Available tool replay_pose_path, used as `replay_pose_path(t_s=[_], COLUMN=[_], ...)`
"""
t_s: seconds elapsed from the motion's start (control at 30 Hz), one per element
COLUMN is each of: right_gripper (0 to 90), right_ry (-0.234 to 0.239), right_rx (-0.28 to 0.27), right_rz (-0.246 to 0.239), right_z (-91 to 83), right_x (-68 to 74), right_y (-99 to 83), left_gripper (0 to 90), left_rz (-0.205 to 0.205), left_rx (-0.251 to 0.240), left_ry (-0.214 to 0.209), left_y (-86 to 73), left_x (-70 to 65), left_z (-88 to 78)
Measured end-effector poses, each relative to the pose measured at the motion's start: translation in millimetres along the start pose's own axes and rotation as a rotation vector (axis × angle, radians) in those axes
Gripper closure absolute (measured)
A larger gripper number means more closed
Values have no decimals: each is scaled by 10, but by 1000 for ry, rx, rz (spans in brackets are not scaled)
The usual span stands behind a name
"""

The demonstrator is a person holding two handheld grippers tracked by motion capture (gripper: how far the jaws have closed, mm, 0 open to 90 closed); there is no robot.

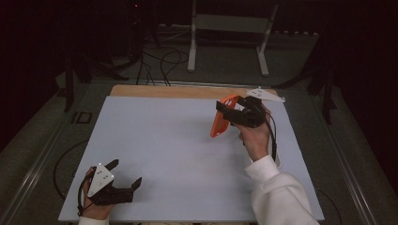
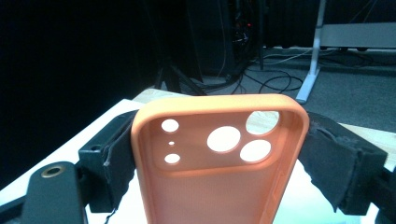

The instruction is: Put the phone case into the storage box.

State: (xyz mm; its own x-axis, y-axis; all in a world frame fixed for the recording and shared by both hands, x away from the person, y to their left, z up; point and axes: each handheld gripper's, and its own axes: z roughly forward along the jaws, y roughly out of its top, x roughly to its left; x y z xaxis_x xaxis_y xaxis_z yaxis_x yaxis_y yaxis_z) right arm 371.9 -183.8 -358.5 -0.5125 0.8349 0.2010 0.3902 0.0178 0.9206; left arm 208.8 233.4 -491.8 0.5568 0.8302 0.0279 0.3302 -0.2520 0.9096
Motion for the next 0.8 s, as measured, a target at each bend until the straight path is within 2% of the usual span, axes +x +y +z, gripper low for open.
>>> replay_pose_path(t_s=[0.8], right_gripper=[169], right_ry=[-74], right_rx=[-21], right_rz=[6], right_z=[22], right_x=[-187], right_y=[160], left_gripper=[0], left_rz=[0], left_rx=[-2], left_ry=[-2], left_y=[1], left_x=[-11], left_z=[-1])
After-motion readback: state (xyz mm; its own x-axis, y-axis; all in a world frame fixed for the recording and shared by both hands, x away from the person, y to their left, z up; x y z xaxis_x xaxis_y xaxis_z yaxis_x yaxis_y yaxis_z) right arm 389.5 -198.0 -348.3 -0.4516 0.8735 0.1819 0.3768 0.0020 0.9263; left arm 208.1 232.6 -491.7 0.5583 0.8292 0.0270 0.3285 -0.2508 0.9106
